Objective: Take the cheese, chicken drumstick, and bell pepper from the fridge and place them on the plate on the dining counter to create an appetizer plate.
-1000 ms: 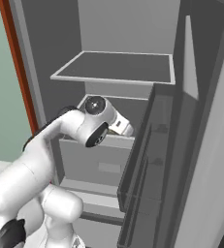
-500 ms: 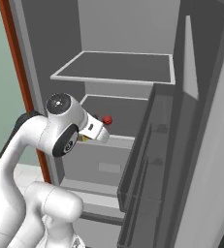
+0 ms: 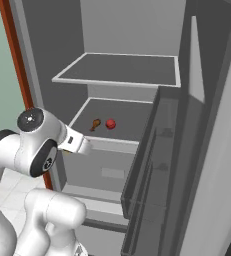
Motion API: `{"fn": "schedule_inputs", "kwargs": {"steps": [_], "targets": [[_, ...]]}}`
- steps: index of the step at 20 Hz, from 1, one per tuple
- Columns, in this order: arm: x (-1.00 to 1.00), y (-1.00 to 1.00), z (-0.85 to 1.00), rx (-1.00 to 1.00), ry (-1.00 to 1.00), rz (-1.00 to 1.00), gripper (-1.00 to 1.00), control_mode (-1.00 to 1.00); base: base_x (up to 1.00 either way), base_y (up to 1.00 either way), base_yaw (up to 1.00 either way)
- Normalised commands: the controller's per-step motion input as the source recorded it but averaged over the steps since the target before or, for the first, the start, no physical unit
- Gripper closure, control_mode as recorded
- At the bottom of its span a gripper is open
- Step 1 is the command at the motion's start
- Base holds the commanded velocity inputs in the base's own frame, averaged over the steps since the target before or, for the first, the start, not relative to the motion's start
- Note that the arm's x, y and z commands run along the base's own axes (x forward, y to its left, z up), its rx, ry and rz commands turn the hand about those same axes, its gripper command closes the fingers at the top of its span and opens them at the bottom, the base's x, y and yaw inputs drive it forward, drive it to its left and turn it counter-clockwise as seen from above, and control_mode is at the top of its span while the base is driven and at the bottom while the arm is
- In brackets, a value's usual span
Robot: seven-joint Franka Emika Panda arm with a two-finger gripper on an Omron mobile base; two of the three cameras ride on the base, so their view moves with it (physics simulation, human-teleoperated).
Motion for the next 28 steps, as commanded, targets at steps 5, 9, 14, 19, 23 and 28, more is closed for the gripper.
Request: {"fn": "schedule_inputs", "kwargs": {"steps": [5, 9, 14, 19, 23, 28], "targets": [[-0.20, 0.05, 0.00, 0.00, -0.02, 0.00, 1.00, 1.00, -0.39, 0.04, 0.01], [0.00, 0.00, 0.00, 0.00, 0.00, 0.00, 1.00, 1.00, -1.00, 0.07, 0.08], [0.00, 0.00, 0.00, 0.00, 0.00, 0.00, 1.00, 1.00, -0.94, 0.26, 0.45], [0.00, 0.00, 0.00, 0.00, 0.00, 0.00, 1.00, 1.00, -0.27, 0.29, 1.00], [0.00, 0.00, 0.00, 0.00, 0.00, 0.00, 1.00, 1.00, -0.27, 0.38, 0.99], [0.00, 0.00, 0.00, 0.00, 0.00, 0.00, 1.00, 1.00, -0.29, 0.40, 0.98]]}}
